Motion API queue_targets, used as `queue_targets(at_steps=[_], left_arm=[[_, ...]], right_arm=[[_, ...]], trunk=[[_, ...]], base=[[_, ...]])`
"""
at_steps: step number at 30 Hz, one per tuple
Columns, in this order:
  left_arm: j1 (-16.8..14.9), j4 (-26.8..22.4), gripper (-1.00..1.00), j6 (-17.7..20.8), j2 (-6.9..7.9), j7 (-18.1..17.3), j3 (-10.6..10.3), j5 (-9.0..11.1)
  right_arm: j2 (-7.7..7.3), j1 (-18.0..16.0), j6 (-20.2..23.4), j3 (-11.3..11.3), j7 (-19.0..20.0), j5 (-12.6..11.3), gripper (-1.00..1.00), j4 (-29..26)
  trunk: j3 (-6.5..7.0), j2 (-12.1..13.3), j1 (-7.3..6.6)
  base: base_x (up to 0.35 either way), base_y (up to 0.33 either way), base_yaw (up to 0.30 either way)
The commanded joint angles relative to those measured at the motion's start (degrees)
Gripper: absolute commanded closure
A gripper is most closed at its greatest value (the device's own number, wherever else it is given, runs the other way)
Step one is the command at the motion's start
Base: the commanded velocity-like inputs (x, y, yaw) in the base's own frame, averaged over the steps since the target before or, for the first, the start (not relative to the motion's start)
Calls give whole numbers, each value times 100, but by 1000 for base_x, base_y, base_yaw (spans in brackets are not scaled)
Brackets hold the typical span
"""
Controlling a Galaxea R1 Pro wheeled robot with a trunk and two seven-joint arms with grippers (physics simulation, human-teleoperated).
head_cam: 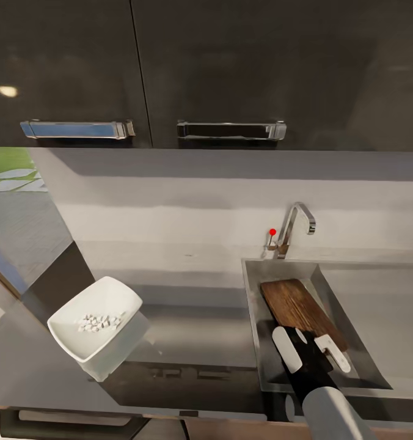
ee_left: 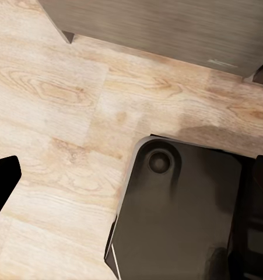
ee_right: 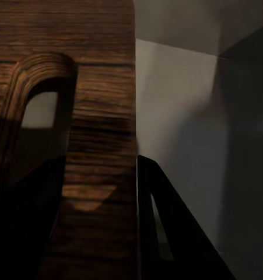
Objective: In the kitchen, take the Vidalia onion out of the sink, dice it on the chopping board with the paring knife, put the diced onion into the bowl on the countertop, then place both the paring knife and the chopping board into the sink.
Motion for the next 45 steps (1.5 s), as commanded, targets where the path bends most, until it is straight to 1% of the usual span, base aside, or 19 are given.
queue_targets(at_steps=[1, 4, 5, 11, 17, 19, 21, 24, 26, 28, 31, 32, 34, 35, 37, 38, 40, 42, 45], left_arm=[[-1, -10, -100, -10, 10, 55, -48, 30], [-1, -9, -100, -10, 10, 55, -48, 30], [-1, -10, -100, -11, 10, 55, -48, 30], [-1, -11, -100, -9, 10, 55, -48, 30], [-1, -13, -100, -10, 10, 55, -48, 30], [-1, -13, -100, -14, 10, 55, -48, 30], [-1, -13, -100, -12, 10, 55, -48, 30], [-1, -13, -100, -14, 10, 55, -48, 30], [-1, -13, -100, -12, 10, 55, -48, 30], [-1, -13, -100, -11, 10, 55, -48, 30], [-1, -13, -100, -12, 10, 55, -48, 30], [-1, -13, -100, -13, 10, 55, -48, 30], [-1, -13, -100, -9, 10, 55, -48, 30], [-1, -13, -100, -9, 10, 55, -48, 30], [-1, -13, -100, -8, 10, 55, -48, 30], [-1, -13, -100, -8, 10, 55, -48, 30], [-1, -13, -100, -11, 10, 55, -48, 30], [-1, -13, -100, -9, 10, 56, -48, 30], [-1, -7, -100, -8, 10, 55, -48, 30]], right_arm=[[3, -4, -56, -10, -3, -20, 100, 0], [2, -4, -59, -10, -2, -20, 100, 7], [2, -4, -60, -10, -2, -21, -100, 8], [19, -4, -65, 16, -11, 108, -100, 10], [19, -4, -65, 18, -25, 120, -100, -85], [19, -4, -47, 28, -34, 126, -100, -298], [25, -4, 19, 135, -61, 259, -100, -898], [51, -4, 520, 373, -162, 674, -100, -1725], [72, -4, 1379, 482, -178, 914, -100, -2424], [72, -4, 1953, 649, -48, 972, -100, -2809], [32, 11, 2455, 1036, 466, 994, -100, -3076], [27, 15, 2574, 1090, 678, 996, -100, -3104], [8, 23, 2951, 1160, 1443, 1004, -100, -3148], [5, 25, 3011, 1166, 1585, 1007, -100, -3161], [-86, 36, 3278, 1179, 2287, 1014, -100, -3312], [-173, 41, 3371, 1185, 2547, 1015, -100, -3408], [-507, 51, 3562, 1196, 3270, 1012, -100, -3613], [-768, 60, 3640, 1198, 3818, 1010, -100, -3665], [-969, 65, 3718, 1202, 4166, 1009, -100, -3685]], trunk=[[-9, -10, 3], [-9, -10, 3], [-9, -10, 3], [-9, -10, 3], [-9, -10, 3], [-9, -10, 3], [-9, -10, 3], [-9, -10, 3], [-9, -10, 3], [-9, -10, 3], [-9, -10, 3], [-9, -10, 3], [-9, -10, 3], [-9, -10, 3], [-9, -10, 3], [-9, -10, 3], [-9, -10, 3], [-9, -10, 3], [-9, -10, 3]], base=[[0, 0, 0], [0, 0, 0], [0, 0, 0], [0, 0, 0], [0, 0, 0], [0, 0, 0], [0, 0, 0], [0, 0, 0], [0, 0, 0], [0, 0, 0], [0, 0, 0], [0, 0, 0], [0, 0, 0], [0, 0, 0], [0, 0, 0], [0, 0, 0], [0, 0, 0], [0, 0, 0], [0, 0, 0]])
